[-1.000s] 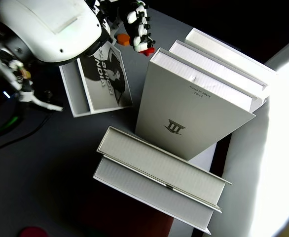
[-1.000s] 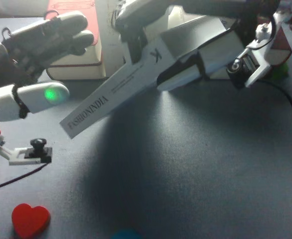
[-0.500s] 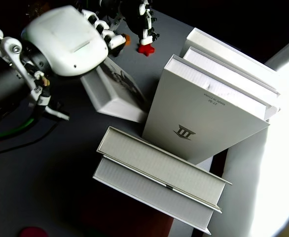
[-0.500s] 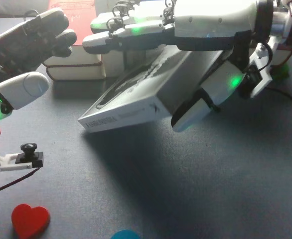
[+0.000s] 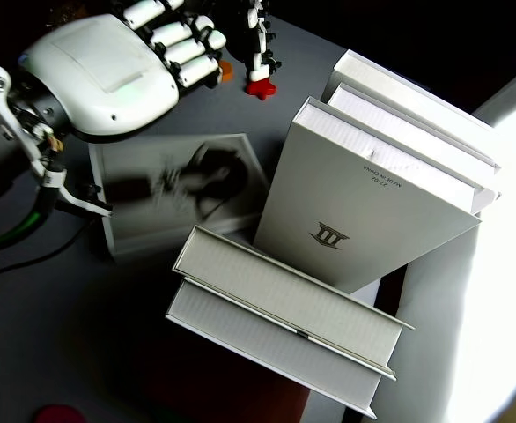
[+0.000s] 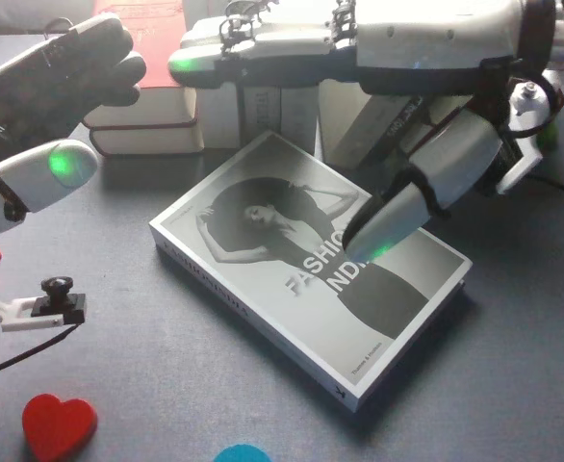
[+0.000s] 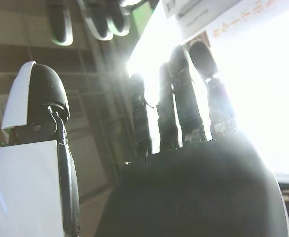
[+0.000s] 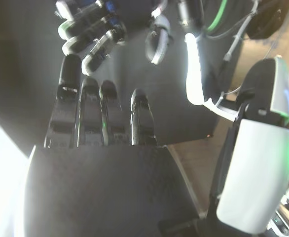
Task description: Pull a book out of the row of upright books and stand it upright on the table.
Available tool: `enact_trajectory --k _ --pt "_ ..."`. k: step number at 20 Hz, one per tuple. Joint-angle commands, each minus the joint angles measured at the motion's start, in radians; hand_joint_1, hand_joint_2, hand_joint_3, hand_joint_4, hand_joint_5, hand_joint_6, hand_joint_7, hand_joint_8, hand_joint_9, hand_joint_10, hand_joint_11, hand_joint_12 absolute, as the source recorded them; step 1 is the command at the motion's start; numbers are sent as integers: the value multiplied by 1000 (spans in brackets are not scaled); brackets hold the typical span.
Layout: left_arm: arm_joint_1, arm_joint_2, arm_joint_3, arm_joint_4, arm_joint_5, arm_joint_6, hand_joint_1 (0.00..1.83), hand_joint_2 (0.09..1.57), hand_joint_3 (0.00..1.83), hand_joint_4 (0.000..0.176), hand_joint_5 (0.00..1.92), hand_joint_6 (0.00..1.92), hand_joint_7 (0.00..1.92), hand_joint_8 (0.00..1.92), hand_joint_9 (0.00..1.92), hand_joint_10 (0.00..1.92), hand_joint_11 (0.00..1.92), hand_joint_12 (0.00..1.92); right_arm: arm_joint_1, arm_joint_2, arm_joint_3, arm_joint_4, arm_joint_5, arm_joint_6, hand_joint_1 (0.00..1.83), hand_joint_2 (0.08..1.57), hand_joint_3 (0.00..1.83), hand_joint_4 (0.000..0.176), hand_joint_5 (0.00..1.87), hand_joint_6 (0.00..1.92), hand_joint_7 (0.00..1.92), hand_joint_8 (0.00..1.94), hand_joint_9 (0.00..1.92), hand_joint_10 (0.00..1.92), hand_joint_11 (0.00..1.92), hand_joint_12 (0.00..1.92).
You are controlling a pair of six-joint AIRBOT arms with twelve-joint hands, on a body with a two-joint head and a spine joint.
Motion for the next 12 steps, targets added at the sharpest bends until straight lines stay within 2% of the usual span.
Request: enact_trajectory --k 1,2,3,4,5,6,7,8,9,10,11,12 --pt "-6 4 -5 -26 -117 -10 958 991 0 53 472 7 371 2 439 13 0 1119 12 3 -5 94 64 5 480 812 1 49 0 0 0 0 0 0 0 187" --pt "-6 4 -6 -26 -117 -10 968 981 0 57 478 9 335 0 441 13 0 1123 12 8 -6 100 66 5 496 1054 33 0 0 0 0 0 0 0 0 37" --pt "-3 3 -6 -28 -117 -10 983 974 0 59 496 13 338 3 451 16 0 1155 12 8 -8 110 70 5 512 1101 32 97 0 0 0 0 0 0 0 7" --pt "-3 3 -6 -29 -117 -10 992 971 0 60 507 15 346 4 471 22 0 1216 11 13 -9 112 70 5 499 1073 13 160 0 0 0 0 0 0 0 1" --pt "-2 3 -6 -30 -118 -10 1004 962 0 61 517 17 357 7 484 27 0 1230 11 16 -11 113 70 4 461 1031 0 156 0 0 0 0 0 0 0 0" --pt "-1 3 -7 -32 -118 -10 1013 952 0 67 520 14 365 7 498 30 0 1263 11 19 -13 114 70 4 357 1025 0 136 0 0 0 0 0 0 0 0" --pt "-1 4 -8 -32 -118 -10 1004 958 0 65 514 10 372 8 501 30 0 1271 11 21 -13 115 70 4 357 1065 11 168 0 0 0 0 0 0 0 0" --pt "-2 4 -7 -32 -118 -10 1010 958 0 59 514 10 382 11 503 30 0 1274 11 24 -14 121 70 4 294 1105 26 174 0 0 0 0 0 0 0 0" --pt "-2 4 -7 -32 -118 -10 1012 961 0 57 510 6 388 9 500 27 0 1292 11 24 -14 129 70 -1 388 1049 0 159 0 0 0 0 0 0 0 0" --pt "-2 6 -8 -32 -118 -10 1009 964 0 48 506 4 384 6 498 25 0 1294 8 23 -12 137 70 -13 468 1023 0 173 0 0 0 0 0 0 0 0" --pt "-2 7 -9 -32 -118 -10 1012 960 0 47 506 3 393 7 492 20 0 1265 1 20 -6 154 70 -21 533 986 0 138 0 0 0 0 0 0 0 0" --pt "-2 7 -8 -32 -119 -10 1012 961 0 48 506 3 408 12 495 21 0 1261 -2 23 -4 165 70 -23 348 1318 34 109 0 0 0 0 0 0 0 720"
